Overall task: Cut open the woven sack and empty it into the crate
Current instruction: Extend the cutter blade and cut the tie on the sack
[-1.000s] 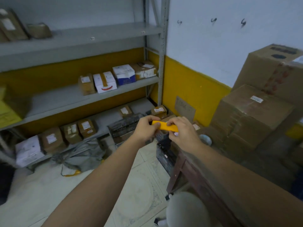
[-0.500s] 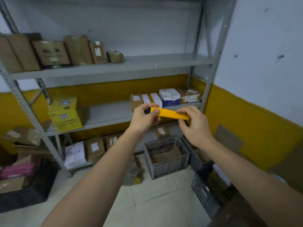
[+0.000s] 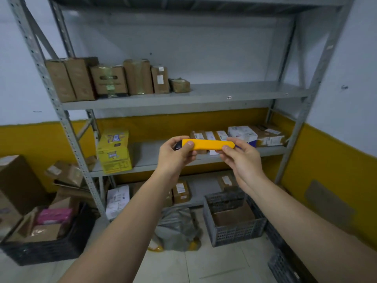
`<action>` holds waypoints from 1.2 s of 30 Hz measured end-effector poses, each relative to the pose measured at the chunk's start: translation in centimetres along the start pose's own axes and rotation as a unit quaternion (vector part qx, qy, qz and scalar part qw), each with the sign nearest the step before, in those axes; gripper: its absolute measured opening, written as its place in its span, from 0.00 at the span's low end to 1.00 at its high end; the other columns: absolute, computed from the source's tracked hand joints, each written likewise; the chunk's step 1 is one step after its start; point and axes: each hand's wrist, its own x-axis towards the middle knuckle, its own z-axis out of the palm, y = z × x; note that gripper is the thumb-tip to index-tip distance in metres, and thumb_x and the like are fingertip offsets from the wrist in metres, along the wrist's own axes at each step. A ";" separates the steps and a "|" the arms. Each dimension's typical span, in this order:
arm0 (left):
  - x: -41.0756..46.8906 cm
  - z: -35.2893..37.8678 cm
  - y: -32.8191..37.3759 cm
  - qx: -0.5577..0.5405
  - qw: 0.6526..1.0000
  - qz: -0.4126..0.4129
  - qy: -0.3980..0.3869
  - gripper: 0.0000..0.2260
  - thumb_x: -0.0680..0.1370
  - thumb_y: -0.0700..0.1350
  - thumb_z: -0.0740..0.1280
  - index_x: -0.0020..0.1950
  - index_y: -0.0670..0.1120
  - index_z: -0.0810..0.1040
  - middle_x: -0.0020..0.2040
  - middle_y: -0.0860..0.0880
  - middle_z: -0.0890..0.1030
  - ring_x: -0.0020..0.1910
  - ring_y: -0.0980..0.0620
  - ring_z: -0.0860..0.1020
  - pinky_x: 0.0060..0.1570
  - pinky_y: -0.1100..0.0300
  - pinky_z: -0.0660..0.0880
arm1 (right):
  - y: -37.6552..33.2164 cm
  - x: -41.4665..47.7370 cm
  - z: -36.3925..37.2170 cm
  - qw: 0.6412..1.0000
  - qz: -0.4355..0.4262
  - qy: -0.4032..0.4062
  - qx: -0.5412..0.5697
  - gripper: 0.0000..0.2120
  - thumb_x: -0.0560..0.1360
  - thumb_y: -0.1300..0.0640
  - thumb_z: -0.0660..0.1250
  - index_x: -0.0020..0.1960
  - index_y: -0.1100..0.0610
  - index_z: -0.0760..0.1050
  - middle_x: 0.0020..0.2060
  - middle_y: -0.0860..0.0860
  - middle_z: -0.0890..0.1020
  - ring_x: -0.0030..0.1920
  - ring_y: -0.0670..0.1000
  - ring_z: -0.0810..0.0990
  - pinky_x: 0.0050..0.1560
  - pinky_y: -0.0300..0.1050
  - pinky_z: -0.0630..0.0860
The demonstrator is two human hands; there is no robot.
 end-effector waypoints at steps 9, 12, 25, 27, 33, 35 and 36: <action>10.3 0.5 -1.8 0.024 0.999 0.001 0.028 0.08 0.80 0.38 0.67 0.59 0.43 0.77 0.50 0.40 0.81 0.42 0.47 0.82 0.46 0.56 0.82 | 2.3 10.8 2.0 0.998 0.041 -0.019 0.038 0.11 0.77 0.64 0.68 0.59 0.61 0.79 0.52 0.57 0.85 0.50 0.53 0.86 0.50 0.44 0.81; 14.4 1.7 -2.2 0.019 0.999 -0.003 0.034 0.09 0.80 0.37 0.67 0.60 0.42 0.76 0.48 0.41 0.80 0.42 0.47 0.82 0.45 0.58 0.83 | 2.4 15.6 2.6 0.997 0.048 -0.026 0.048 0.07 0.77 0.64 0.67 0.55 0.60 0.79 0.52 0.59 0.85 0.51 0.54 0.85 0.53 0.46 0.81; 28.0 0.2 -4.6 0.073 0.995 -0.001 0.065 0.08 0.77 0.42 0.72 0.56 0.46 0.80 0.48 0.47 0.83 0.43 0.53 0.84 0.45 0.58 0.79 | 7.1 29.2 10.0 0.995 0.078 -0.066 0.009 0.08 0.77 0.60 0.69 0.55 0.60 0.78 0.52 0.56 0.85 0.53 0.54 0.85 0.52 0.46 0.81; 30.1 -0.8 -5.6 0.084 0.994 0.001 0.066 0.09 0.77 0.42 0.72 0.56 0.45 0.81 0.46 0.49 0.83 0.43 0.53 0.82 0.45 0.58 0.78 | 8.9 30.8 11.5 0.995 0.077 -0.065 -0.017 0.05 0.77 0.59 0.70 0.52 0.57 0.79 0.51 0.55 0.85 0.51 0.52 0.85 0.53 0.47 0.81; 36.3 -5.9 -14.6 0.087 0.992 0.021 0.084 0.09 0.76 0.41 0.74 0.55 0.42 0.82 0.42 0.46 0.82 0.41 0.53 0.79 0.32 0.68 0.75 | 19.4 35.1 13.3 0.993 0.050 -0.076 -0.075 0.04 0.78 0.56 0.69 0.52 0.55 0.78 0.49 0.53 0.86 0.47 0.51 0.86 0.45 0.44 0.81; 37.5 -7.8 -19.9 0.069 0.993 0.016 0.094 0.10 0.75 0.40 0.74 0.55 0.40 0.81 0.42 0.46 0.82 0.40 0.53 0.79 0.30 0.70 0.74 | 24.8 36.2 12.7 0.993 0.043 -0.078 -0.082 0.04 0.78 0.57 0.68 0.51 0.56 0.77 0.48 0.53 0.86 0.46 0.51 0.86 0.43 0.43 0.80; 38.0 -8.8 -22.8 0.060 0.993 0.014 0.097 0.11 0.75 0.40 0.74 0.56 0.39 0.81 0.43 0.46 0.82 0.39 0.54 0.79 0.30 0.71 0.74 | 27.7 36.6 12.2 0.992 0.042 -0.079 -0.085 0.05 0.78 0.57 0.68 0.51 0.57 0.77 0.48 0.54 0.86 0.45 0.51 0.86 0.41 0.42 0.80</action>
